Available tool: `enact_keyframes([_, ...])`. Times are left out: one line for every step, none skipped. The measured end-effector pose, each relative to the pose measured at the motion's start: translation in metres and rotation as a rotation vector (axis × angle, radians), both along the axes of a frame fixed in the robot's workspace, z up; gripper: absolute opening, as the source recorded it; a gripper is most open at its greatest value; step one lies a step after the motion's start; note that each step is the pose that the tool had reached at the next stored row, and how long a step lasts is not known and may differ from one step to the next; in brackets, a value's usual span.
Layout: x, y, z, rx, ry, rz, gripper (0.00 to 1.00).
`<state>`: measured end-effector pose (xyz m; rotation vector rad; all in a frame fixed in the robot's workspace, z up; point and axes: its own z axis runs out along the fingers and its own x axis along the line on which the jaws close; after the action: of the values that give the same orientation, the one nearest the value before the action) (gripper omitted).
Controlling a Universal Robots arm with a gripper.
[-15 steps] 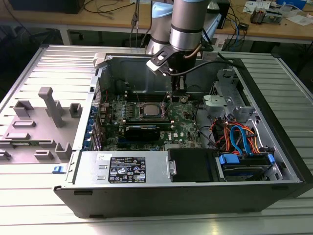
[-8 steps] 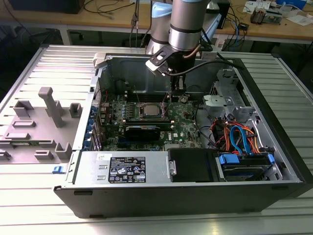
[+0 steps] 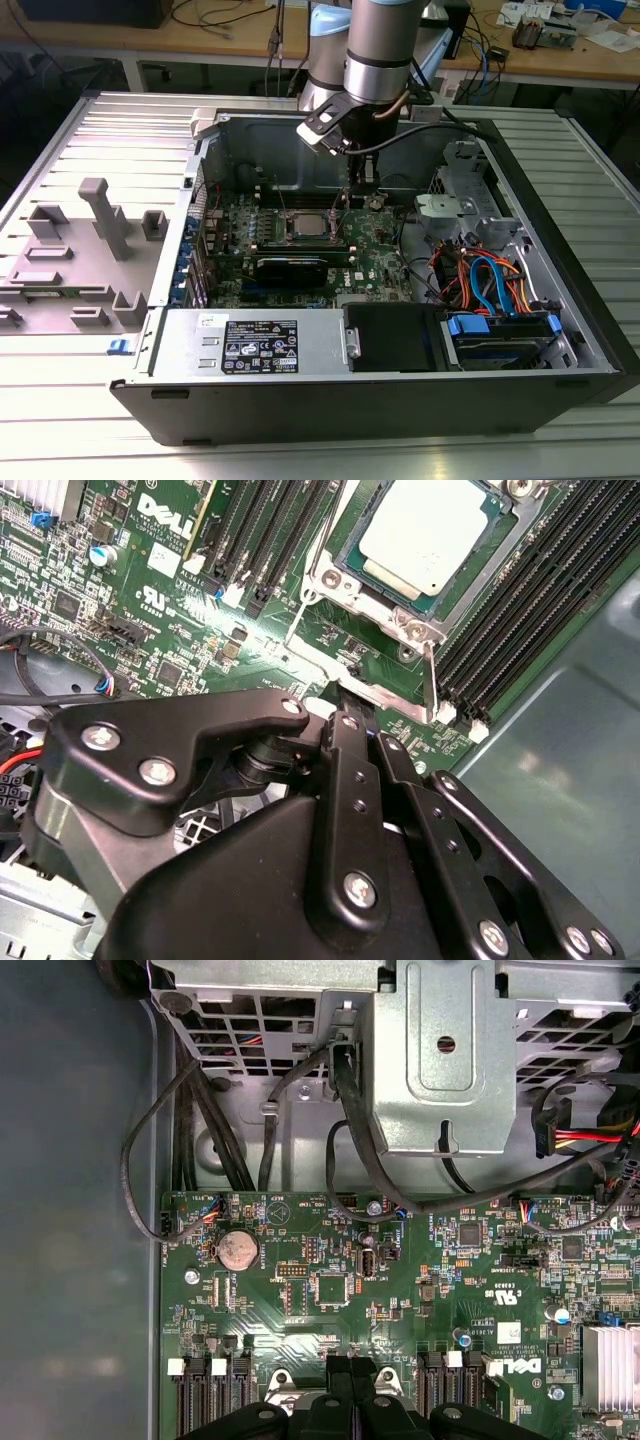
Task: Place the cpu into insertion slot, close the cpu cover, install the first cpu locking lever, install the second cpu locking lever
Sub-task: 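Close the cpu cover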
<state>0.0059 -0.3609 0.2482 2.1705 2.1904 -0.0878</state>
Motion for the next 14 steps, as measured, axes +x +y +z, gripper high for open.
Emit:
enact_keyframes([-0.0001,0.0,0.0,0.0,0.0,0.0,0.11])
enact_keyframes([-0.0003,0.0,0.0,0.0,0.0,0.0,0.11])
enact_keyframes([-0.0005,0.0,0.0,0.0,0.0,0.0,0.11])
enact_keyframes([-0.0007,0.0,0.0,0.0,0.0,0.0,0.11])
enact_keyframes([-0.0009,0.0,0.0,0.0001,0.0,0.0,0.11])
enact_keyframes([-0.0013,0.0,0.0,0.0001,0.0,0.0,0.11])
enact_keyframes([-0.0017,0.0,0.0,0.0001,0.0,0.0,0.11])
enact_keyframes([-0.0019,0.0,0.0,0.0,0.0,0.0,0.11])
enact_keyframes([-0.0021,0.0,0.0,0.0,0.0,0.0,0.11])
enact_keyframes([-0.0026,0.0,0.0,0.0001,0.0,0.0,0.11])
enact_keyframes([-0.003,0.0,0.0,0.0001,0.0,0.0,0.11])
enact_keyframes([-0.0034,0.0,0.0,0.0,0.0,0.0,0.11])
enact_keyframes([-0.0039,0.0,0.0,0.0,0.0,0.0,0.11])
enact_keyframes([-0.0044,0.0,0.0,0.0,0.0,0.0,0.11])
